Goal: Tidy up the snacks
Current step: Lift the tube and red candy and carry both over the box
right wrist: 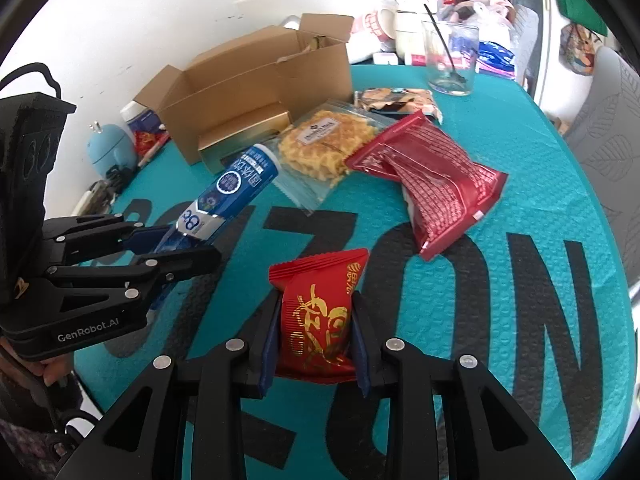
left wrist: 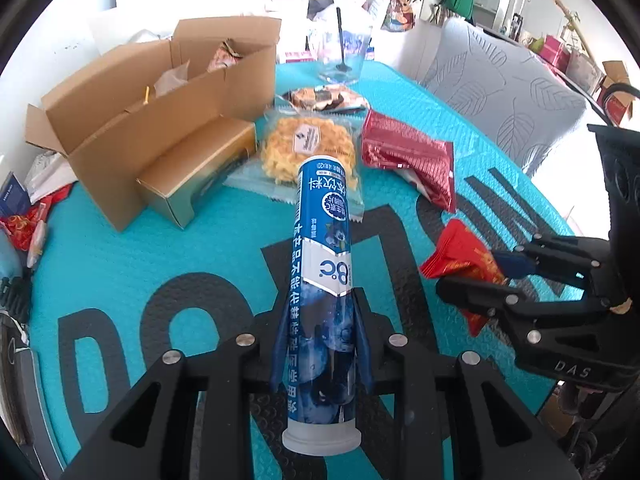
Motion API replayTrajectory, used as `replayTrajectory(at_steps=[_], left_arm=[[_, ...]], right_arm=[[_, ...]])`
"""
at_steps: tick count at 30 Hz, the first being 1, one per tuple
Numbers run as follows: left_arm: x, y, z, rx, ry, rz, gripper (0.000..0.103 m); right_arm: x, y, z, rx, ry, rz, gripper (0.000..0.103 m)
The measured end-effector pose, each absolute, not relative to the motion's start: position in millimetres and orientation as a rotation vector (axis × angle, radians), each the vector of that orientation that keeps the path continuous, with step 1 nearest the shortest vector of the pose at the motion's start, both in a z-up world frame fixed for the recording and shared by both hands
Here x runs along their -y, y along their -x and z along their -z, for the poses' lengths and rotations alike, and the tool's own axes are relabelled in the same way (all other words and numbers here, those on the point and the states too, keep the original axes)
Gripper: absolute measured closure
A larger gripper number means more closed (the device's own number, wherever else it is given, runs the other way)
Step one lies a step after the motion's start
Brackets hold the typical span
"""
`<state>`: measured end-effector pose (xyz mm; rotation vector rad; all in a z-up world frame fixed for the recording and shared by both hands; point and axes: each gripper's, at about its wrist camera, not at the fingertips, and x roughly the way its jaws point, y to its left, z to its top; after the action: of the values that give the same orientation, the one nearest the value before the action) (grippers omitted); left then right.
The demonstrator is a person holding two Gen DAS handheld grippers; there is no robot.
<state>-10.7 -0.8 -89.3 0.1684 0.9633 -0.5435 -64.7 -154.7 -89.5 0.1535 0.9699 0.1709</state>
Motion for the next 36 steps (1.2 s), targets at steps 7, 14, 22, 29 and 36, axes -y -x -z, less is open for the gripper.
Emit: replayTrajectory(at_steps=[7,14,22,29,36], left_arm=[[-4,12,71,-0.922,-0.151,0.542,0.075],[-13,7,43,-0.863,-0.125,0.532,0.075],[-20,-7,3,-0.761,-0.098,0.504,0.075],[-23,-29,-26,-0.678,-0.071,0.490,0.075],[-27,-55,-52,-0.610,-0.041,0.485,0.075]], right_arm=[[145,63,78,-0.944,-0.139,-0.212,0.073],[138,54,54,-0.894,-0.125,-0.241,0.073],[129,33,17,-0.821,-0.083,-0.279,0.073],[123,9,-11,-0.756,-0.047,-0.297,0.073],[122,-22,-36,-0.699,-0.015,-0.305,0.073]])
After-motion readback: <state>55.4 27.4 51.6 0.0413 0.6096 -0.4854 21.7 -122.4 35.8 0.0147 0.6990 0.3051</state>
